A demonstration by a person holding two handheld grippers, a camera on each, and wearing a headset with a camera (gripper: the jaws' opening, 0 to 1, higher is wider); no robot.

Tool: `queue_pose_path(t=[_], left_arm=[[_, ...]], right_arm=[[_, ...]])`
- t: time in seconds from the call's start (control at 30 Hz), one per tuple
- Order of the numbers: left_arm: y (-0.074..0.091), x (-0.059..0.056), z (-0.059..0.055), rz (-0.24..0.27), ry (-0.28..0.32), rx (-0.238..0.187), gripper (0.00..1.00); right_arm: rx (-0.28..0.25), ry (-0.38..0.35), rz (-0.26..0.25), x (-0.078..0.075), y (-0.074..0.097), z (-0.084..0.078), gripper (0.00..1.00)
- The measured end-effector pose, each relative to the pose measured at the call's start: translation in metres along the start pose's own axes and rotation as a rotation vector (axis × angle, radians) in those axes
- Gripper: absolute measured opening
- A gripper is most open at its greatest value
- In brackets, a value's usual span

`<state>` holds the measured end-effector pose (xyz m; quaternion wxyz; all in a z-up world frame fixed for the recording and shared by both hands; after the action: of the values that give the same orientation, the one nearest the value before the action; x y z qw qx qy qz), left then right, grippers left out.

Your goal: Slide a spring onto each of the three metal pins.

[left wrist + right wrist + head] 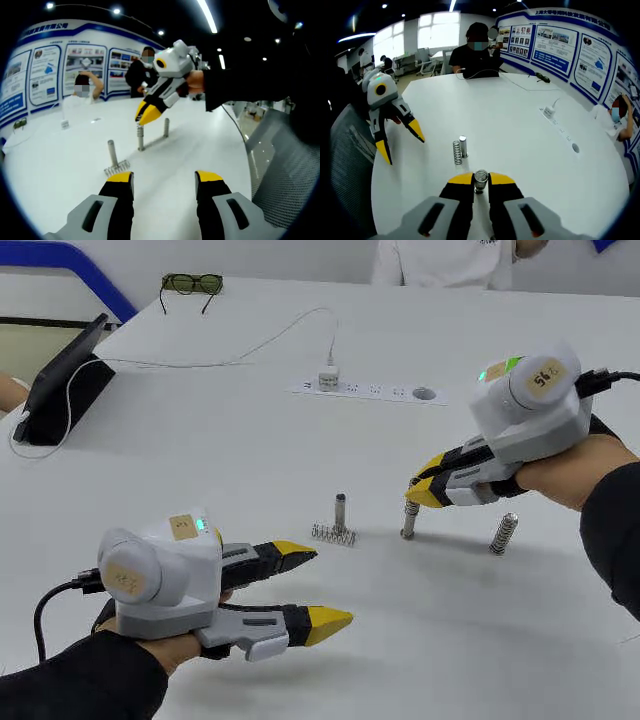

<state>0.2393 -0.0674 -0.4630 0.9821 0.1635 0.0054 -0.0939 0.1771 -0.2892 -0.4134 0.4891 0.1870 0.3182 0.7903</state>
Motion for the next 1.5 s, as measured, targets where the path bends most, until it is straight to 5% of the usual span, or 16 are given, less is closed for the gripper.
queue_pose_path(t=[0.83,1.5], left_arm=[[0.0,0.001,-0.002,0.005,0.005,0.005,0.5],[0.0,0.0,0.0,0.004,0.003,0.004,0.5]], right_arm=[[0.05,-0.035,-0.003,0.001,-0.021,-0.019,0.12],[0.049,-0.024,-0.011,0.002,-0.016,-0.02,0.18]])
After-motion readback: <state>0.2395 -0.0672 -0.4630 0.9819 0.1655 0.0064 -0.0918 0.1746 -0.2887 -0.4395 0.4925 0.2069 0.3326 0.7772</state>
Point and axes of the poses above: the centre of the closed fingertips' face, and the gripper's own axes: y roughly backward along the fingers, x roughly to its left, z roughly out of its top, the point moved 9 cm from there along y, roughly backward along the fingers, and after that the axes turned 6 degrees about z, right-handed, at the moved point
